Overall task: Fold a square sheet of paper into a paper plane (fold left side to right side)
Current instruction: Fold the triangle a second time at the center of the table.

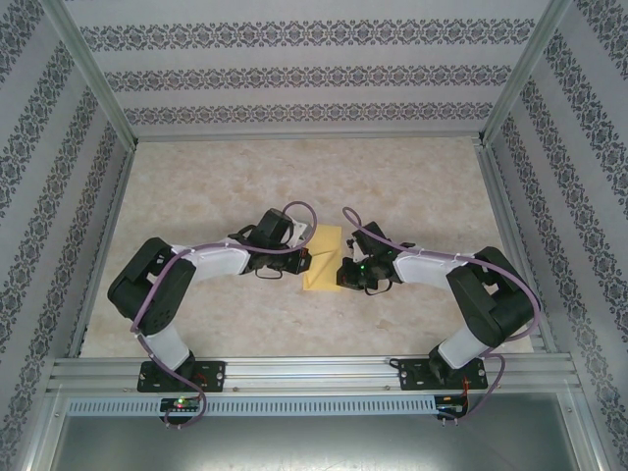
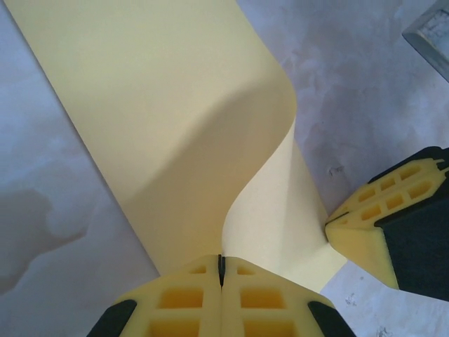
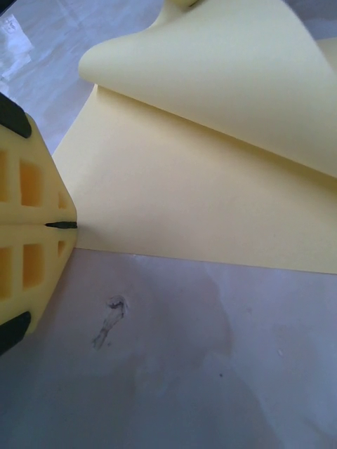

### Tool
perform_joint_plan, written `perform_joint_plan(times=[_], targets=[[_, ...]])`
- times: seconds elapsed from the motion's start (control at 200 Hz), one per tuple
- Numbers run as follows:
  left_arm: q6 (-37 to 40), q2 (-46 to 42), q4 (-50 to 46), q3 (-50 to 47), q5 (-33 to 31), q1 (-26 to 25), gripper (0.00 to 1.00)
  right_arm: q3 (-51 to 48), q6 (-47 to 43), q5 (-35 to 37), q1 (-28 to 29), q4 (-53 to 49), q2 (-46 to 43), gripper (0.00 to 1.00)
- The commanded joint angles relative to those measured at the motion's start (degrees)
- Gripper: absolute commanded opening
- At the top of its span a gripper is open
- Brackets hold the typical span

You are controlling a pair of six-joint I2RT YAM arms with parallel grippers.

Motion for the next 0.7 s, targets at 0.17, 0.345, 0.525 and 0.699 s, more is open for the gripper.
perform_joint_plan(times=[0.17,0.345,0.525,0.699], targets=[[4.06,3.3,-3.88,3.89,-0.36,1.3,0.01,0.13,-1.78,3.05,0.64,-5.36,1.24,0.0],[5.07,4.42,-5.01,5.4,-0.76,1.52,0.01,0.17,-1.95,3.08,0.66,-5.55,1.24,0.0],[5.34,5.45,-5.11,6.0,-0.77,1.71,0.01,0.28,-2.0,3.07,0.73,-5.78,1.26,0.0],[5.34,6.02,-4.91,6.17,-0.59,1.72,0.01,0.39,-2.04,3.07,0.73,-5.95,1.33,0.0]])
